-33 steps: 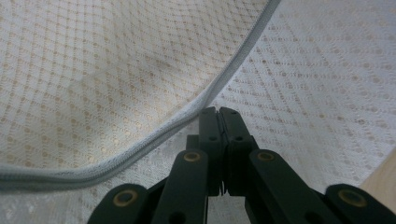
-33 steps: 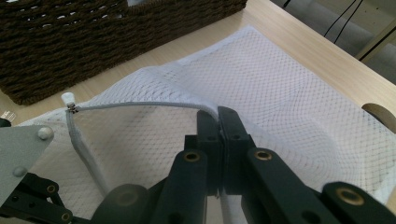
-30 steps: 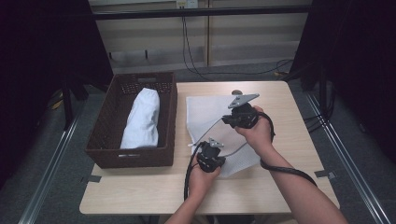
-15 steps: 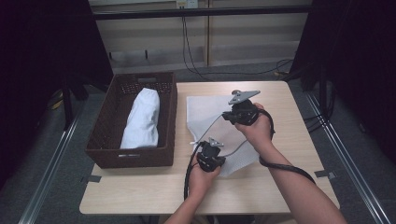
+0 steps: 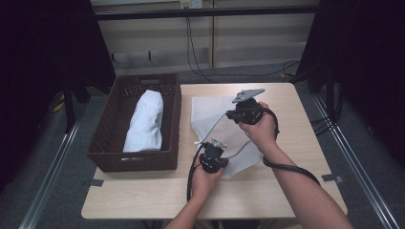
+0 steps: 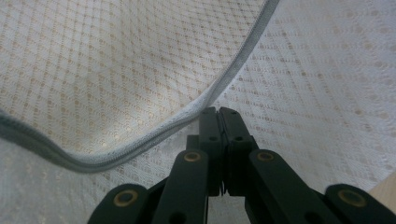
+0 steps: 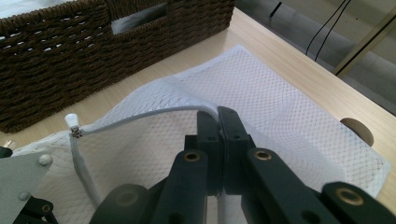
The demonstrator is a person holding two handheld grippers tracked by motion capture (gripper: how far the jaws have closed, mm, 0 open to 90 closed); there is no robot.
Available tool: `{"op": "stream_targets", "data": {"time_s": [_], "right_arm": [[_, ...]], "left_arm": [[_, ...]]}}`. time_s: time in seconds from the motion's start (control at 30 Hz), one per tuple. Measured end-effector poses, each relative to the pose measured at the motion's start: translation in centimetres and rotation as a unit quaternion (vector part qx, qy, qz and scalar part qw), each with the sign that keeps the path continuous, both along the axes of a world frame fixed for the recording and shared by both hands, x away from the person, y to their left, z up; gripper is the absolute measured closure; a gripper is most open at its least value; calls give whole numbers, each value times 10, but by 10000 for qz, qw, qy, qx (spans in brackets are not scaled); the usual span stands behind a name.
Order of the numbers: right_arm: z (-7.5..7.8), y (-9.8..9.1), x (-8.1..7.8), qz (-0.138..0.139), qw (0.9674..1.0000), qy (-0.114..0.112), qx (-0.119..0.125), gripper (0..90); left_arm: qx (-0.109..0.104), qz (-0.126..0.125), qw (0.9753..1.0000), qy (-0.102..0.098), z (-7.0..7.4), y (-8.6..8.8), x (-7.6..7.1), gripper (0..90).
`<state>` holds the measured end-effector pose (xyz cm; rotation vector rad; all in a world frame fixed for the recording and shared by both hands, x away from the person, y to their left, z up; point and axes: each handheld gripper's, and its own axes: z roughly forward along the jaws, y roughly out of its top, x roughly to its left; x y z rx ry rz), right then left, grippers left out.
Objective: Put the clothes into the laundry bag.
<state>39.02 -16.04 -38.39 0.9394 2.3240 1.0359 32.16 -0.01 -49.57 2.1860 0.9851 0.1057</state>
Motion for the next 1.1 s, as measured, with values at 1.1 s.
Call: {"op": "stream_targets", "data": {"time_s": [1.1], "right_arm": [[5, 5, 3, -7, 10000, 29, -76, 892]], "left_arm": [[-150, 8, 9998, 163, 6, 5, 1, 721]]}}
